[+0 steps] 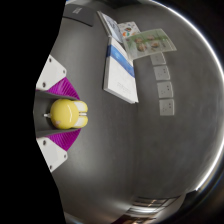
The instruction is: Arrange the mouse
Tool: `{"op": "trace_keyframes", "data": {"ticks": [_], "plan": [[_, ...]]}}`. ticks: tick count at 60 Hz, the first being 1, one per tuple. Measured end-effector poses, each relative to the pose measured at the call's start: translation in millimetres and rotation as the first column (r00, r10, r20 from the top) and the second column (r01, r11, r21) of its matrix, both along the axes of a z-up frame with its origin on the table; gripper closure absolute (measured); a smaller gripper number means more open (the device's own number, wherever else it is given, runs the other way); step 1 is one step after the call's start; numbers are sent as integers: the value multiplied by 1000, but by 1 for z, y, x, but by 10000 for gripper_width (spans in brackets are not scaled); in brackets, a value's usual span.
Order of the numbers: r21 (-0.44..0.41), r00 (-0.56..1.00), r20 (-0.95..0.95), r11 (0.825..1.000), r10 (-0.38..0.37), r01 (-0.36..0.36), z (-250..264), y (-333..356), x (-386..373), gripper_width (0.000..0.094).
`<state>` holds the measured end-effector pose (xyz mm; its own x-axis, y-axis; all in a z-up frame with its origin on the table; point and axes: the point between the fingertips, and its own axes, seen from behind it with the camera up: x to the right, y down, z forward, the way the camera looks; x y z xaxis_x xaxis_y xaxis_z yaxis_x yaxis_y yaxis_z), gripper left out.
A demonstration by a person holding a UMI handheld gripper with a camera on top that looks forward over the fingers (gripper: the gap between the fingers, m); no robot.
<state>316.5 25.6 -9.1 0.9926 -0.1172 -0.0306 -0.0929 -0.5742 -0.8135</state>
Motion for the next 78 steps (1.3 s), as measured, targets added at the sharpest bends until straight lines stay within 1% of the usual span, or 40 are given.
{"op": "trace_keyframes", "data": {"ticks": [5, 7, 9, 12, 15, 19, 23, 25, 28, 30, 32, 35, 37, 40, 43, 45, 48, 54, 55, 56, 58, 65, 69, 70, 76, 77, 78], "plan": [[-7, 1000, -2, 1000, -26, 26, 1, 0, 2, 519], [-11, 999, -5, 999, -52, 52, 2, -3, 4, 530], [5, 996, -7, 996, -85, 85, 8, -5, 4, 543], [61, 992, 30, 991, -119, 117, 34, -11, 2, 545], [132, 987, 76, 983, -138, 127, 73, -17, -19, 544], [233, 986, 72, 963, -154, 133, 125, -24, -70, 546], [306, 990, 68, 947, -127, 100, 171, -27, -145, 548], [332, 992, 66, 940, -107, 80, 185, -28, -188, 548], [351, 996, 59, 936, -65, 40, 195, -28, -254, 550], [357, 998, 54, 934, -22, 2, 189, -29, -300, 550], [340, 999, 45, 940, 25, -39, 185, -25, -344, 548], [298, 996, 35, 951, 80, -87, 162, -24, -400, 549], [277, 993, 39, 954, 112, -118, 137, -25, -430, 549], [228, 988, 40, 961, 149, -154, 115, -28, -463, 550], [166, 989, 35, 975, 142, -146, 82, -30, -481, 548], [125, 989, 31, 982, 141, -144, 63, -32, -489, 549], [86, 988, 15, 984, 154, -154, 40, -34, -502, 549], [6, 989, 2, 989, 148, -148, 1, -37, -516, 546], [4, 989, 11, 989, 149, -149, -4, -37, -516, 534], [28, 989, 20, 989, 144, -145, -1, -33, -515, 539], [31, 990, 38, 990, 137, -139, 0, -32, -515, 535], [4, 990, 36, 991, 135, -135, 0, -34, -514, 460], [-17, 988, 44, 989, 147, -147, -1, -38, -511, 380], [-21, 987, 47, 988, 155, -154, -2, -40, -510, 397], [-40, 979, 18, 978, 204, -203, 3, -61, -511, 38], [-41, 978, 13, 977, 210, -210, 5, -66, -511, 84], [-42, 976, 8, 976, 216, -215, 7, -71, -510, 96]]}}
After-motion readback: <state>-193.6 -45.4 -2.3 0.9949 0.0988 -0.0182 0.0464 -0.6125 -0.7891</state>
